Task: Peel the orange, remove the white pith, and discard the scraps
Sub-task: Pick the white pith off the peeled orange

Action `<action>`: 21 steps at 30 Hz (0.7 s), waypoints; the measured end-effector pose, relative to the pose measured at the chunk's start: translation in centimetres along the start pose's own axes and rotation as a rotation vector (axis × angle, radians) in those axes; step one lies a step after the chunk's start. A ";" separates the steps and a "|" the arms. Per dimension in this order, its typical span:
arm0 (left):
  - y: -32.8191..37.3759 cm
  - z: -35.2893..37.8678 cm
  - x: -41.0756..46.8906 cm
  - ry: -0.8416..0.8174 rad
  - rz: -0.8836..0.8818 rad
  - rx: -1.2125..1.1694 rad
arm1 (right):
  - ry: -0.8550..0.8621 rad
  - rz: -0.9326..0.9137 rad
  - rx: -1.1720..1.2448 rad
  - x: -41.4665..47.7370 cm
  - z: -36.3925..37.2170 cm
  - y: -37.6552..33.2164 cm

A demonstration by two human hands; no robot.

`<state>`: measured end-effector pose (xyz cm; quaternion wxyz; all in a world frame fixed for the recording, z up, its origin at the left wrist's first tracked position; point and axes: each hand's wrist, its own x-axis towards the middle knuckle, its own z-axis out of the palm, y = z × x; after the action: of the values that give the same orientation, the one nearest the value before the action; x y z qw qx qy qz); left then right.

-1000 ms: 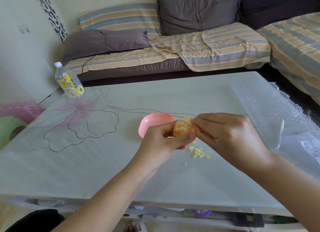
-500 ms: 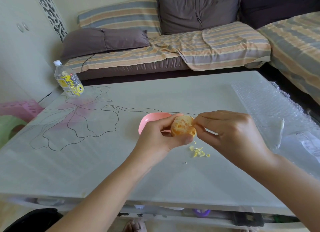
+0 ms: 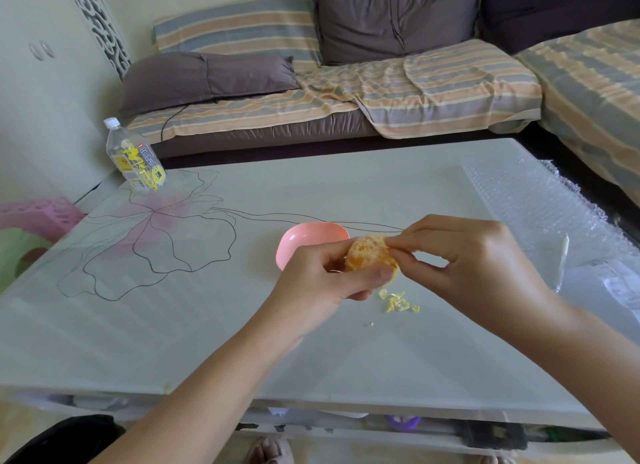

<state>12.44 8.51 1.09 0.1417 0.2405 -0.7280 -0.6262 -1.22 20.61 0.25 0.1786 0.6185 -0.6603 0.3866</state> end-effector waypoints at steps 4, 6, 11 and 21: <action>-0.1 0.2 0.1 -0.013 0.005 0.019 | 0.015 -0.007 -0.126 0.1 0.2 -0.4; -0.2 0.2 0.1 -0.020 0.011 0.033 | 0.012 -0.012 -0.168 0.2 0.2 -0.4; -0.2 0.1 0.1 -0.032 0.014 0.068 | -0.007 -0.002 -0.162 0.3 0.1 -0.7; 0.3 -0.1 -0.1 0.048 0.088 0.079 | 0.046 0.263 0.053 0.4 0.1 -1.8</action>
<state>12.53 8.54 1.37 0.1771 0.2286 -0.7583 -0.5843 0.43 20.33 0.99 0.1251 0.5219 -0.7210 0.4382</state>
